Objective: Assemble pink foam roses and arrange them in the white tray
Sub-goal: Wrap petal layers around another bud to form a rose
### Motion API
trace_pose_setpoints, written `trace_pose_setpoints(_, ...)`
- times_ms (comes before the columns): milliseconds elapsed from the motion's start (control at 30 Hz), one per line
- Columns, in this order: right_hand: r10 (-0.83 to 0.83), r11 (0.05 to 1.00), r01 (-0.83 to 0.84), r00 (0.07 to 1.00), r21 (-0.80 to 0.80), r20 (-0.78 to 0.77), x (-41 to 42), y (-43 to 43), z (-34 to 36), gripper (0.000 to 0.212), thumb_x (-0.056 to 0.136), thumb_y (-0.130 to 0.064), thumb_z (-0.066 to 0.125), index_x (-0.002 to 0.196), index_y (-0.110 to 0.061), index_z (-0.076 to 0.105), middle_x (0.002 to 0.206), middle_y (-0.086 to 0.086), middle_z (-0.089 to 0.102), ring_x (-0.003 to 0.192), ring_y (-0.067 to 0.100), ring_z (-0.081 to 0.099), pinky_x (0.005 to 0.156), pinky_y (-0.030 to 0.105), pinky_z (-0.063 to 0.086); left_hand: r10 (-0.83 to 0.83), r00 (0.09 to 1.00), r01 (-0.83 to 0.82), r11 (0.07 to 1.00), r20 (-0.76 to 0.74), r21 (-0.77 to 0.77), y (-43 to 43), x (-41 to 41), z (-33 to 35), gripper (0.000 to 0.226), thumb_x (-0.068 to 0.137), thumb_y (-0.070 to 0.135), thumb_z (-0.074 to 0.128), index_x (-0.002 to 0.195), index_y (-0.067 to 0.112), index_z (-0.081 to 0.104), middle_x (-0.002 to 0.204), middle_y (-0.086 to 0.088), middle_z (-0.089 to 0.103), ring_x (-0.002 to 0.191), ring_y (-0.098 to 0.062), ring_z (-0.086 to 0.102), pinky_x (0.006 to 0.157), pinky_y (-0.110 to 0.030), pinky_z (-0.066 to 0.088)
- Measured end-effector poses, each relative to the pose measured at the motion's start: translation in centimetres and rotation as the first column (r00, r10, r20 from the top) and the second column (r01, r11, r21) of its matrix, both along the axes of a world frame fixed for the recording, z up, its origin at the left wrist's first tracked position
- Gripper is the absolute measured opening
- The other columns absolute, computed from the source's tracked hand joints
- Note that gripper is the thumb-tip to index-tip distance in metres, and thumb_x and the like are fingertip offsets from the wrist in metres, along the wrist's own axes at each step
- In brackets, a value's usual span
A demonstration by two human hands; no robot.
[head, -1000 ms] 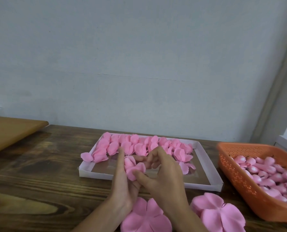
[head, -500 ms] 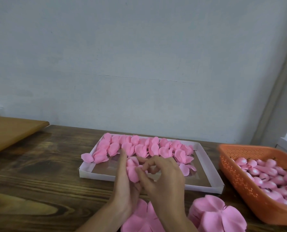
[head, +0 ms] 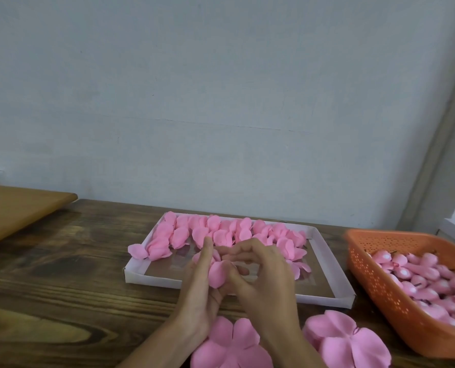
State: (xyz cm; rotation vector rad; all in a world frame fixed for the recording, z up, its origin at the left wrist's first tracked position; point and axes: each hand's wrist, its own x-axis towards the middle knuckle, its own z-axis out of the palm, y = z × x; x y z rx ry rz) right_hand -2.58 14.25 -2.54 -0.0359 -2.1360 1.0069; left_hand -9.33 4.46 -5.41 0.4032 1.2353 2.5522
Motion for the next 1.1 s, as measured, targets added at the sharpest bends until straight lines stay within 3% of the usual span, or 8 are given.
trace_pose_setpoints(67, -0.002, 1.0, 0.002, 1.0, -0.005, 0.026, -0.1, 0.3, 0.1, 0.023, 0.077, -0.02, 0.079, 0.088, -0.038, 0.069, 0.09, -0.031, 0.071, 0.095, 0.002, 0.066, 0.076, 0.027, 0.055, 0.005, 1.0, -0.005, 1.0, -0.01, -0.016, 0.0, -0.1, 0.0, 0.053, 0.083, 0.059, 0.069, 0.092, 0.007, 0.063, 0.091, -0.026, 0.075, 0.072, -0.031, 0.076, 0.056, -0.035, 0.062)
trace_pose_setpoints(233, -0.035, 0.995, 0.032, 0.999, 0.092, 0.038, 0.0, 0.7, 0.5, 0.018, 0.074, -0.035, 0.079, 0.089, -0.039, 0.069, 0.082, -0.028, 0.069, 0.088, 0.0, 0.064, 0.071, 0.015, 0.048, -0.032, 0.999, 0.031, 0.999, -0.043, -0.026, 0.0, -0.2, -0.2, 0.076, 0.089, 0.065, 0.068, 0.097, -0.009, 0.055, 0.117, -0.03, 0.073, 0.105, -0.046, 0.074, 0.073, -0.047, 0.065)
trace_pose_setpoints(367, -0.063, 0.991, 0.064, 0.998, 0.117, -0.014, -0.1, 0.4, 0.3, 0.02, 0.069, -0.04, 0.077, 0.085, -0.036, 0.066, 0.087, -0.029, 0.067, 0.089, 0.002, 0.062, 0.069, 0.018, 0.049, -0.002, 0.999, -0.002, 0.998, -0.05, -0.067, 0.0, -0.1, 0.1, 0.063, 0.066, 0.076, 0.084, 0.072, 0.017, 0.065, 0.091, -0.026, 0.074, 0.088, -0.04, 0.077, 0.066, -0.039, 0.065)
trace_pose_setpoints(633, -0.062, 0.983, 0.066, 0.998, 0.17, -0.026, -0.5, 0.0, -0.3, 0.016, 0.07, -0.047, 0.068, 0.082, -0.037, 0.069, 0.08, -0.026, 0.068, 0.089, 0.004, 0.053, 0.066, 0.028, 0.051, -0.026, 0.999, 0.025, 0.999, -0.019, -0.026, 0.0, 0.2, -0.2, 0.07, 0.058, 0.079, 0.086, 0.085, 0.016, 0.072, 0.086, -0.021, 0.071, 0.078, -0.029, 0.073, 0.065, -0.035, 0.062)
trace_pose_setpoints(800, -0.106, 0.981, 0.106, 0.994, 0.161, -0.011, -0.2, 0.5, 0.3, 0.015, 0.078, -0.052, 0.064, 0.084, -0.042, 0.074, 0.081, -0.036, 0.066, 0.086, 0.0, 0.054, 0.064, 0.014, 0.045, -0.155, 0.975, 0.153, 0.988, -0.156, -0.026, -0.3, 0.1, 0.0, 0.043, 0.079, 0.041, 0.084, 0.105, 0.007, 0.078, 0.107, -0.024, 0.075, 0.098, -0.032, 0.075, 0.079, -0.039, 0.062)
trace_pose_setpoints(900, -0.091, 0.989, 0.089, 0.996, 0.116, 0.007, 0.1, 1.0, 0.9, 0.01, 0.082, -0.053, 0.074, 0.075, -0.047, 0.07, 0.08, -0.037, 0.067, 0.085, -0.001, 0.058, 0.067, 0.008, 0.042, -0.208, 0.953, 0.211, 0.977, -0.22, -0.009, -0.5, -0.2, -0.2, 0.025, 0.081, 0.023, 0.072, 0.099, 0.007, 0.078, 0.11, -0.025, 0.074, 0.106, -0.037, 0.073, 0.08, -0.041, 0.061)
trace_pose_setpoints(1000, -0.039, 0.997, 0.034, 0.997, 0.076, 0.063, 0.2, 1.3, 1.5, 0.007, 0.078, -0.053, 0.068, 0.07, -0.054, 0.066, 0.077, -0.035, 0.069, 0.086, 0.001, 0.065, 0.07, 0.009, 0.043, -0.237, 0.939, 0.241, 0.97, -0.247, -0.015, -0.5, -0.7, -0.5, 0.033, 0.074, 0.008, 0.064, 0.103, -0.006, 0.07, 0.118, -0.035, 0.069, 0.108, -0.041, 0.071, 0.078, -0.042, 0.06)
trace_pose_setpoints(1100, 0.026, 1.0, -0.025, 0.997, -0.005, 0.077, 0.2, 1.6, 1.6, 0.018, 0.079, -0.029, 0.078, 0.073, -0.045, 0.072, 0.074, -0.031, 0.071, 0.079, -0.003, 0.069, 0.068, 0.006, 0.044, -0.254, 0.926, 0.248, 0.967, -0.28, -0.055, -0.5, -0.9, -0.7, 0.037, 0.073, -0.001, 0.056, 0.107, -0.004, 0.071, 0.118, -0.036, 0.069, 0.11, -0.042, 0.07, 0.08, -0.043, 0.06)
